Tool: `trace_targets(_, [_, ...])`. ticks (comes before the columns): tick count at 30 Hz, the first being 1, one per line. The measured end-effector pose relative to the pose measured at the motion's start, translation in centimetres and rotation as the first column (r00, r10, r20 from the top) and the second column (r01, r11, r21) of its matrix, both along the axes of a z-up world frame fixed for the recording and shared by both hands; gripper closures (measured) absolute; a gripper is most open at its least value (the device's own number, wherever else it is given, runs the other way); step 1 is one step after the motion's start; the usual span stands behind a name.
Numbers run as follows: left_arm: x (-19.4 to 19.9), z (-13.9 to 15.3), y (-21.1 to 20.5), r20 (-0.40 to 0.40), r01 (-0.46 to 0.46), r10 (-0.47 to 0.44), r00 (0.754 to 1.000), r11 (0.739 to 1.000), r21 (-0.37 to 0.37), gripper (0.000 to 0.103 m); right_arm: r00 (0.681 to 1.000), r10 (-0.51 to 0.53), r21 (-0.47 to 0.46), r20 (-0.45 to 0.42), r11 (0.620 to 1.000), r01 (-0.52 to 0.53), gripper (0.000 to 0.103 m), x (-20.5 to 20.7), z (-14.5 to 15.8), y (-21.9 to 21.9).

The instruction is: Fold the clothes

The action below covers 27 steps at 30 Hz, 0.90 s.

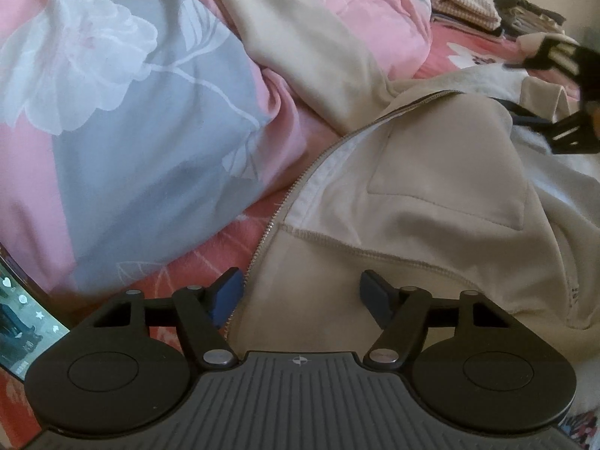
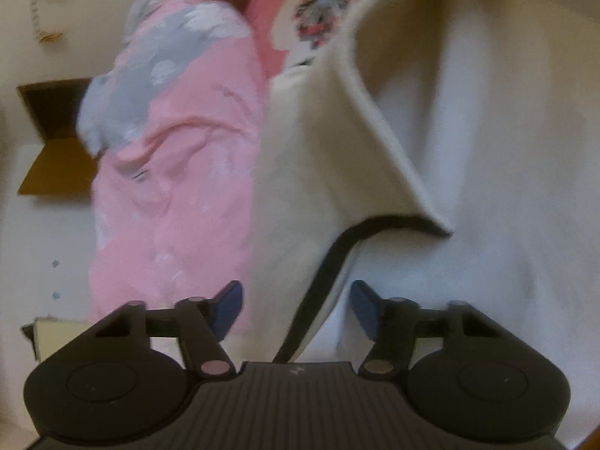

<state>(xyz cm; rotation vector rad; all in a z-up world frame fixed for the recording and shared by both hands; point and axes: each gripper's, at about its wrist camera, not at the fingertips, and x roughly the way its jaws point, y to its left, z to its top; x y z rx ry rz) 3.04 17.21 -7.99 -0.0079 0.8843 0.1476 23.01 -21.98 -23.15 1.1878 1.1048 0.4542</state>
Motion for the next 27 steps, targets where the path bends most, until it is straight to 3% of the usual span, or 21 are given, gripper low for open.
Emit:
trace_targets(3, [-0.2, -0.1, -0.1, 0.006, -0.001, 0.001, 1.000, 1.000, 0.005, 0.035, 1.000, -0.028, 0.022, -0.013, 0.999, 0.028, 0.067, 0.1, -0.7, -0.2])
trace_targets(5, [-0.3, -0.1, -0.2, 0.010, 0.003, -0.003, 1.000, 1.000, 0.009, 0.036, 0.999, -0.039, 0.031, 0.005, 0.999, 0.039, 0.073, -0.2, -0.5, -0.5])
trace_targets(10, [-0.3, -0.2, -0.3, 0.015, 0.006, -0.006, 1.000, 1.000, 0.013, 0.036, 0.996, -0.045, 0.022, 0.074, 0.999, 0.044, 0.074, -1.1, 1.2, -1.1])
trace_targets(15, [-0.4, -0.2, -0.3, 0.014, 0.003, -0.003, 1.000, 1.000, 0.005, 0.035, 0.990, -0.053, 0.081, 0.131, 0.996, 0.043, 0.074, -1.1, 2.1, -1.4])
trace_targets(21, [0.1, -0.1, 0.2, -0.009, -0.031, 0.031, 0.999, 0.999, -0.008, 0.021, 0.996, 0.007, 0.102, 0.087, 0.995, -0.015, 0.073, -1.0, 1.5, -0.2])
trace_targets(27, [0.2, -0.2, 0.8, -0.022, -0.051, 0.050, 0.999, 0.997, -0.050, 0.019, 0.990, 0.132, 0.122, 0.039, 0.983, -0.136, 0.072, -2.3, 1.1, 1.5])
